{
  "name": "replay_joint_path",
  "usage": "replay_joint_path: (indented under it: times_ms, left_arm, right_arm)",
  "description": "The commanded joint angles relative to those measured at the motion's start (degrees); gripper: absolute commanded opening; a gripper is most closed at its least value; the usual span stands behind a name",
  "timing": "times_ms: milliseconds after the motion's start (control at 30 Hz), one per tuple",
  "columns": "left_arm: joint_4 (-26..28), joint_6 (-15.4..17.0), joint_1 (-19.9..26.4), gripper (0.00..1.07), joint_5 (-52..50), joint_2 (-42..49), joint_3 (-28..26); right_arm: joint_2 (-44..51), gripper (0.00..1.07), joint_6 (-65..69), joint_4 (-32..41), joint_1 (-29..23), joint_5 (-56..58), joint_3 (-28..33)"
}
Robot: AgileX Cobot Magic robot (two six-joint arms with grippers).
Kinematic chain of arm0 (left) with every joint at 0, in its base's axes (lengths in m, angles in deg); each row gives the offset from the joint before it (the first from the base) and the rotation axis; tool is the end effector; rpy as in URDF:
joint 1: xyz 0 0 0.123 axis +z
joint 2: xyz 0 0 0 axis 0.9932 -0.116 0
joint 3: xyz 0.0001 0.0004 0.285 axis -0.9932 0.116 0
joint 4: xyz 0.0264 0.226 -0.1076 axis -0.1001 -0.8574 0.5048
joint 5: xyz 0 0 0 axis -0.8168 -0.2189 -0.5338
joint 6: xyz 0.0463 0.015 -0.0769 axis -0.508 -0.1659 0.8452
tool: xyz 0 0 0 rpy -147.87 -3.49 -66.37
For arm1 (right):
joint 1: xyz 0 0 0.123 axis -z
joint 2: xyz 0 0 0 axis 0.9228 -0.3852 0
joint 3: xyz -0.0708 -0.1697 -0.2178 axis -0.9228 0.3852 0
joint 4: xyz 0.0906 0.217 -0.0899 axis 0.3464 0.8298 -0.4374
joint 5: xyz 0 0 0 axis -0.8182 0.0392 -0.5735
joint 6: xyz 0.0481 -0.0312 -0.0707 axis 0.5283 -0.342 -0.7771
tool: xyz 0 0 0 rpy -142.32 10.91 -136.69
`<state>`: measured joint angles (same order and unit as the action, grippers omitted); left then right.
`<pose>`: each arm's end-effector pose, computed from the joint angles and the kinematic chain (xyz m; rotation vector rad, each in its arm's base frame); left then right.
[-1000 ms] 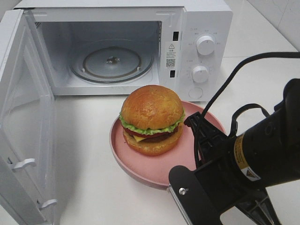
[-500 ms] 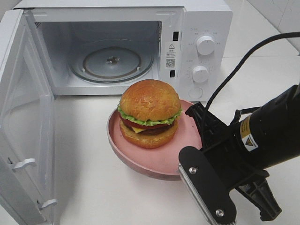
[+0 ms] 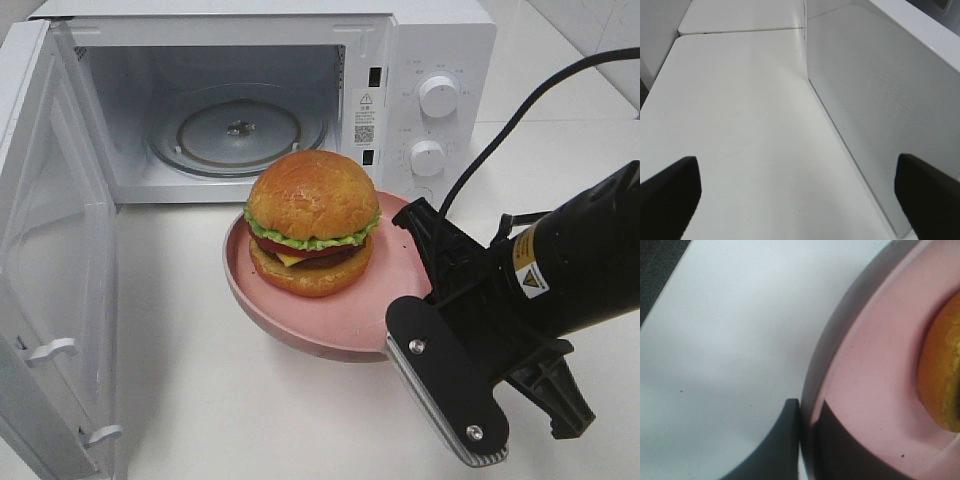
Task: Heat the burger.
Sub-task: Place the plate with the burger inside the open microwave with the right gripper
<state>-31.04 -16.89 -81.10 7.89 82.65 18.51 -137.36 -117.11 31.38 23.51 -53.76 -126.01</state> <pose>-0.0046 -0.0101 0.2785 0.1010 2.0119 -0.0382 0.1815 0.1672 0.1950 -2.3519 1.2009 -0.3091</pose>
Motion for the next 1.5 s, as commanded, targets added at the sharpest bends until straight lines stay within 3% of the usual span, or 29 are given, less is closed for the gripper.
replay_joint_path:
  times_ms: [33,567,1500]
  left_arm:
    - [0.23,0.06,0.11,0.98,-0.23,1.15,0.17]
    - [0.23,0.06,0.11,0.98,-0.23,1.15,0.17]
    - [0.23,0.06,0.11,0.98,-0.23,1.15,0.17]
  right_arm:
    - [0.34,0.0,-0.06,-0.74,0.23,-4.58,-0.86]
    - [-0.63,0.0,6.07,-7.85,0.23,-8.14,-1.15]
    - [-23.2,0.0,14.21,-8.54,0.06,1.49,-26.93]
